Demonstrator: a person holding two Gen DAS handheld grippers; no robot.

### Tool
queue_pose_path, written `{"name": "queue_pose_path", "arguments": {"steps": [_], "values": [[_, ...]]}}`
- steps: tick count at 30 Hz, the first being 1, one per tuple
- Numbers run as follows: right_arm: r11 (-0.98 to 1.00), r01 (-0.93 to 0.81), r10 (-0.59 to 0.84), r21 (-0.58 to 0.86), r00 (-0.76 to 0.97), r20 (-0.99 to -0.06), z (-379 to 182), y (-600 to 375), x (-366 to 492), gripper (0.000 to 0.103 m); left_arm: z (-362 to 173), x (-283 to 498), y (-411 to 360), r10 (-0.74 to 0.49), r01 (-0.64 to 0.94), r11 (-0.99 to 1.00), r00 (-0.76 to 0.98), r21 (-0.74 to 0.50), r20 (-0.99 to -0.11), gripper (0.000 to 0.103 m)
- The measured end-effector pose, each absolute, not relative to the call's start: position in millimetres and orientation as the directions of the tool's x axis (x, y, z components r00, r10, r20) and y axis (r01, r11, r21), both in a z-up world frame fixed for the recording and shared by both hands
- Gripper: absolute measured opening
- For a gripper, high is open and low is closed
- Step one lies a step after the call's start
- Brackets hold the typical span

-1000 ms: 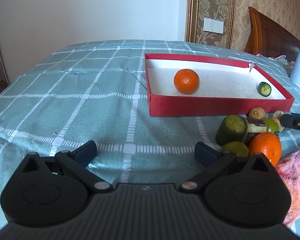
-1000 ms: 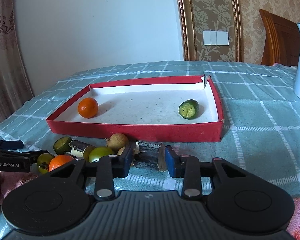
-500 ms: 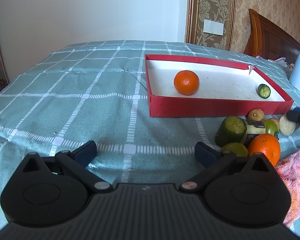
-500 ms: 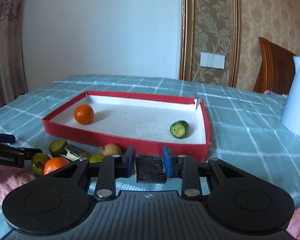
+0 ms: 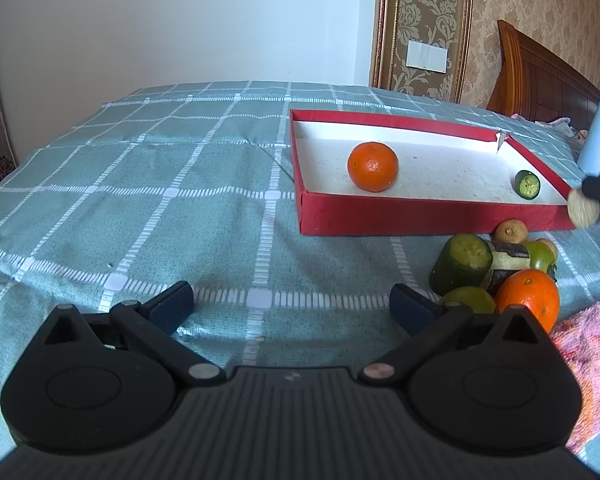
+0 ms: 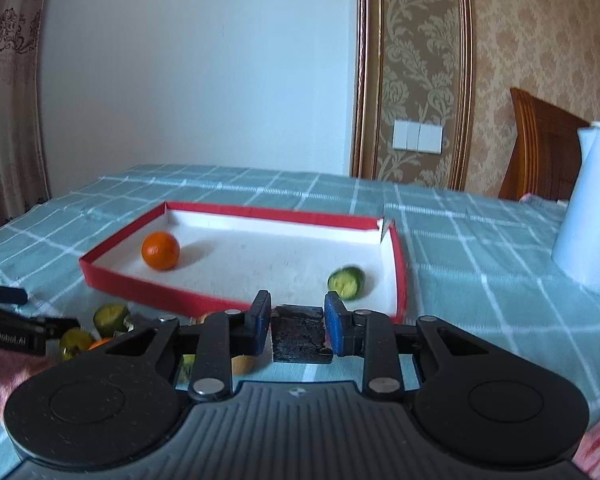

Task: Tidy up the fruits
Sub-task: 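Grasp the dark cylinder with the right tool and drop it into the tray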

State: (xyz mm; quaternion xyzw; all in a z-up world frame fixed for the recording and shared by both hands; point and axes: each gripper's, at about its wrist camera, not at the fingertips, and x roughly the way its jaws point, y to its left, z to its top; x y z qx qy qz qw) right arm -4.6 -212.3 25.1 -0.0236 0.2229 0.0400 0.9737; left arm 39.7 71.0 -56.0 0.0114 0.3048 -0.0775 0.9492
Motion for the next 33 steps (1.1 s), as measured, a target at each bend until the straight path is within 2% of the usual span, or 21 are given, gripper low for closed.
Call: {"name": "queue_pose_path", "arguments": {"steps": [9, 21, 33], "values": [[0.992, -0.087, 0.041, -0.090, 0.907, -0.419, 35, -201, 37, 0.029, -56, 40, 71, -0.141, 0.154, 0.988, 0.802, -0.027, -0.580, 0.103], [0.989, -0.080, 0.004, -0.127, 0.859, -0.512, 13, -189, 113, 0.029, -55, 39, 72, -0.146, 0.154, 0.987, 0.803, -0.036, -0.578, 0.103], [0.984, -0.076, -0.028, -0.159, 0.824, -0.565, -4, -179, 139, 0.029, -55, 40, 72, -0.146, 0.153, 0.988, 0.803, -0.036, -0.578, 0.103]]}}
